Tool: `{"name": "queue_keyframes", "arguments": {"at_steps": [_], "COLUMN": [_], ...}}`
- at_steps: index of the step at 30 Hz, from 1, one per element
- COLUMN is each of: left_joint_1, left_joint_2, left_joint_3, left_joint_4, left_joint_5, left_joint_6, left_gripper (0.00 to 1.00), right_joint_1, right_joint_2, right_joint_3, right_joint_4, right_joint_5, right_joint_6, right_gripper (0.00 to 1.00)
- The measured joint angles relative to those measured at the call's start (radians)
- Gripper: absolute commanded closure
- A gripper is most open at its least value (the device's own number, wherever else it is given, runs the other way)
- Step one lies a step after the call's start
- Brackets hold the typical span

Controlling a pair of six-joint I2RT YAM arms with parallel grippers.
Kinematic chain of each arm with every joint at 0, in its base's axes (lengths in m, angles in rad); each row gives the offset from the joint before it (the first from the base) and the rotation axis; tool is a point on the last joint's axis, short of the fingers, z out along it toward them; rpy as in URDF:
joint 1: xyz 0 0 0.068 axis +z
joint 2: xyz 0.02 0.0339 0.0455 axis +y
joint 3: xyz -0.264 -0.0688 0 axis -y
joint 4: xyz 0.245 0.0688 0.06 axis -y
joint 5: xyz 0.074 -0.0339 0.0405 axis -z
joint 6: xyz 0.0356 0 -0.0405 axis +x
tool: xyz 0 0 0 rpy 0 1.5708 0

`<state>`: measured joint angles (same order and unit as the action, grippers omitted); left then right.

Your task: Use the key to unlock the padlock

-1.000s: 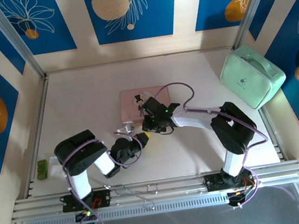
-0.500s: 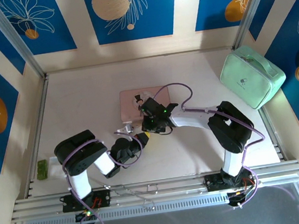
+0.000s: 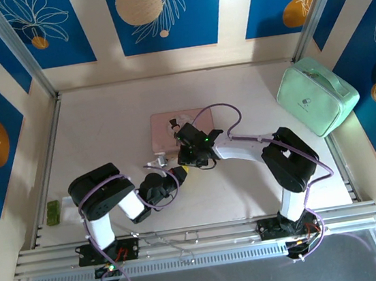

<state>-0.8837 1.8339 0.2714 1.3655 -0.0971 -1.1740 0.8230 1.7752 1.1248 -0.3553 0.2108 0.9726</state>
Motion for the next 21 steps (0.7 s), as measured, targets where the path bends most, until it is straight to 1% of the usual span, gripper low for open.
{"name": "queue_keyframes", "arguments": {"at_steps": [3,6,7,8,9,10,12,15,17,21], "left_joint_1": [0.0,0.0,0.0,0.0,0.0,0.0,0.002,0.003,0.003,0.003], "left_joint_2": [0.0,0.0,0.0,0.0,0.0,0.0,0.0,-0.008,-0.02,-0.034], "left_joint_3": [0.0,0.0,0.0,0.0,0.0,0.0,-0.006,-0.015,-0.023,-0.024], "left_joint_4": [-0.001,0.0,0.001,0.003,0.004,0.005,-0.001,0.0,-0.002,-0.005], "left_joint_5": [0.0,0.0,0.0,0.0,0.0,-0.001,-0.01,-0.02,-0.025,-0.026], "left_joint_6": [0.0,0.0,0.0,0.0,0.001,0.002,0.005,0.014,0.027,0.038], "left_gripper": [1.0,1.0,0.96,0.81,0.72,0.65,0.59,0.61,0.67,0.73], "right_joint_1": [0.001,0.004,0.007,0.01,0.012,0.015,0.016,0.021,0.025,0.031], "right_joint_2": [0.0,0.0,0.0,0.0,0.002,0.006,0.016,0.043,0.065,0.089], "right_joint_3": [0.001,0.008,0.013,0.019,0.026,0.039,0.067,0.114,0.146,0.194], "right_joint_4": [-0.001,-0.013,-0.021,-0.031,-0.042,-0.059,-0.091,-0.149,-0.187,-0.245], "right_joint_5": [0.0,0.006,0.011,0.016,0.019,0.023,0.031,0.042,0.051,0.063], "right_joint_6": [-0.003,-0.003,-0.003,-0.003,-0.003,-0.003,-0.003,-0.003,-0.002,0.002], "right_gripper": [0.79,0.88,0.91,0.94,0.96,0.98,1.0,1.0,1.0,1.0]}}
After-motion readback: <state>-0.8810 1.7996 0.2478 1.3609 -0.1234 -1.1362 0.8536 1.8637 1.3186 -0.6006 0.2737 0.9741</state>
